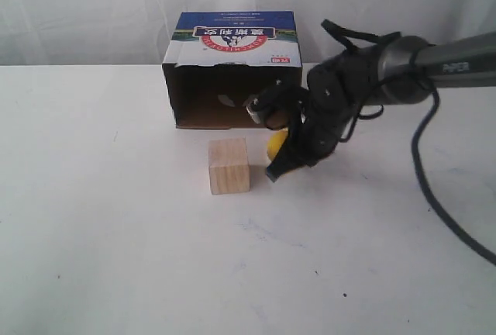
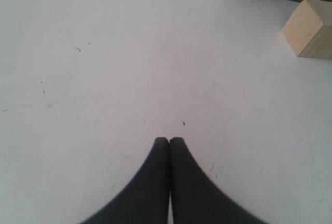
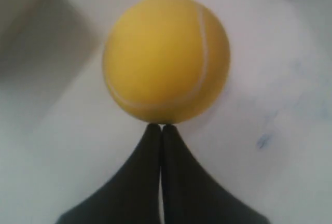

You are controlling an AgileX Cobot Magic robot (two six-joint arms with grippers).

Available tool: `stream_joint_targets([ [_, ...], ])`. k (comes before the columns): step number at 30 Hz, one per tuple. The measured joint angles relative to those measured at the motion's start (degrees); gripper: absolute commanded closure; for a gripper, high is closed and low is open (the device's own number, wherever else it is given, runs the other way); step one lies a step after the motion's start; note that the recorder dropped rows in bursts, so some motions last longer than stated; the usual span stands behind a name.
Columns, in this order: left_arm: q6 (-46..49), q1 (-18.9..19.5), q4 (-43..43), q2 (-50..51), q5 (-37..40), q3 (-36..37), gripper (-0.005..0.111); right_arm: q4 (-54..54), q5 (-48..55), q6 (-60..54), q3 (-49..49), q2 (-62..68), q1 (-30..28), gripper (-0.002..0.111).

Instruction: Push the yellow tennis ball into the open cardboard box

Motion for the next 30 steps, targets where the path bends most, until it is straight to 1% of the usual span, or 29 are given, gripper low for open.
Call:
stream_joint_targets([
  [3, 0.0, 0.0, 0.0, 0.0, 0.0, 0.0, 0.107, -0.8, 4.0, 1.04, -15.05, 1.84, -0.82, 0.108],
  [5, 0.0, 0.0, 0.0, 0.0, 0.0, 0.0, 0.107, -2.13, 5.15, 2.91, -20.55, -0.56, -0.97, 0.108],
  [9, 0.0, 0.0, 0.0, 0.0, 0.0, 0.0, 0.107, -3.33, 5.8, 5.2, -22.42, -9.26, -0.97, 0.108],
  [13, 0.0, 0.0, 0.0, 0.0, 0.0, 0.0, 0.107, -3.57, 6.45, 6.67, -17.24, -14.12, -0.97, 0.108],
  [16, 0.0, 0.0, 0.0, 0.0, 0.0, 0.0, 0.107, -3.45, 4.88, 9.51, -10.37, -16.19, -0.97, 0.108],
  [19, 0.0, 0.0, 0.0, 0.0, 0.0, 0.0, 0.107, -2.95, 0.74, 12.34, -1.48, -20.26, -0.97, 0.108],
  [23, 0.0, 0.0, 0.0, 0.0, 0.0, 0.0, 0.107, -2.13, -7.5, 14.31, 9.82, -28.42, -0.97, 0.108],
  [27, 0.0, 0.0, 0.0, 0.0, 0.0, 0.0, 0.107, -0.43, -14.05, 14.92, 18.29, -35.78, -0.97, 0.108],
  [30, 0.0, 0.0, 0.0, 0.0, 0.0, 0.0, 0.107, -0.14, -16.81, 15.85, 23.08, -41.37, -0.97, 0.108],
])
